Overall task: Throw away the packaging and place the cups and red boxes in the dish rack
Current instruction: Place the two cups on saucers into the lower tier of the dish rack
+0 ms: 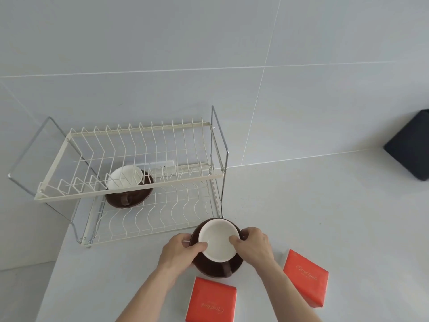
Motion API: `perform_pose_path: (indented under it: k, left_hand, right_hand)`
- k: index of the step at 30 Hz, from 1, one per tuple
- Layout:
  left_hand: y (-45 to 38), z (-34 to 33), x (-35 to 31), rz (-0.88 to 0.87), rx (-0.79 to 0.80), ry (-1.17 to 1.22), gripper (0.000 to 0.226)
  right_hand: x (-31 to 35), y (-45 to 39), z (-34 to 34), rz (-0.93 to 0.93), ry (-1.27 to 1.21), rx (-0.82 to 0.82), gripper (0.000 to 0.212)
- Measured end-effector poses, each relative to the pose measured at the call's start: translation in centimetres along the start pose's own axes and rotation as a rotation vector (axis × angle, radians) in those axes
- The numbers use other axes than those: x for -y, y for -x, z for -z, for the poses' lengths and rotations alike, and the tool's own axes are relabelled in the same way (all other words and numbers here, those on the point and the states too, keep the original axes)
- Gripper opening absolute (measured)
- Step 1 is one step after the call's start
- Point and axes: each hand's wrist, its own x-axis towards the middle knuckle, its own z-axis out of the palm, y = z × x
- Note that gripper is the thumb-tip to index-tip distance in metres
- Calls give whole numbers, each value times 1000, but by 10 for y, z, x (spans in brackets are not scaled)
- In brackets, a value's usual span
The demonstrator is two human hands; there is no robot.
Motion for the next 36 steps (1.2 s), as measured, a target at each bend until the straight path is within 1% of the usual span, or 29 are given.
perform_pose_path:
  k: [5,9,12,14,18,22,24,27,31,33,34,35,36]
  left_hand:
    - [-1,35,-3,-41,-22,39,50]
    - [-8,64,-9,-61,-60,64,46]
    - [-18,85,-16,-74,-88,32,36]
    - [-28,95,-20,-89,-118,4,35]
    - [-53,106,-29,-133,-210,-1,33]
    - [-79,107,-39,-178,-252,-18,28]
    - [-94,106,-45,-177,-267,-14,30]
    - [-114,103,-52,-169,-302,-47,44]
    - [-136,97,-64,-257,-365,-17,48]
    - [-147,96,-66,-270,-377,-12,53]
    - [-153,96,-65,-273,-381,-3,53]
    - [-158,95,-66,-281,-379,2,49]
    - [-163,95,-66,-277,-360,4,40]
  right_hand:
    - [29,1,-18,46,-24,5,29]
    - [57,-2,-36,96,-36,10,31]
    - [77,-9,-49,112,-54,16,30]
    - [90,-16,-58,116,-55,11,32]
    - [112,-34,-73,122,-52,-18,35]
    - [129,-57,-78,135,-39,-47,28]
    - [136,-70,-78,131,-56,-47,24]
    - [145,-88,-78,156,-7,-60,22]
    - [149,-113,-87,232,73,-145,28]
    - [149,-124,-92,251,29,-167,33]
    - [150,-128,-93,264,17,-175,37]
    - [150,-132,-95,280,16,-185,40]
    - [151,-135,-96,296,6,-193,40]
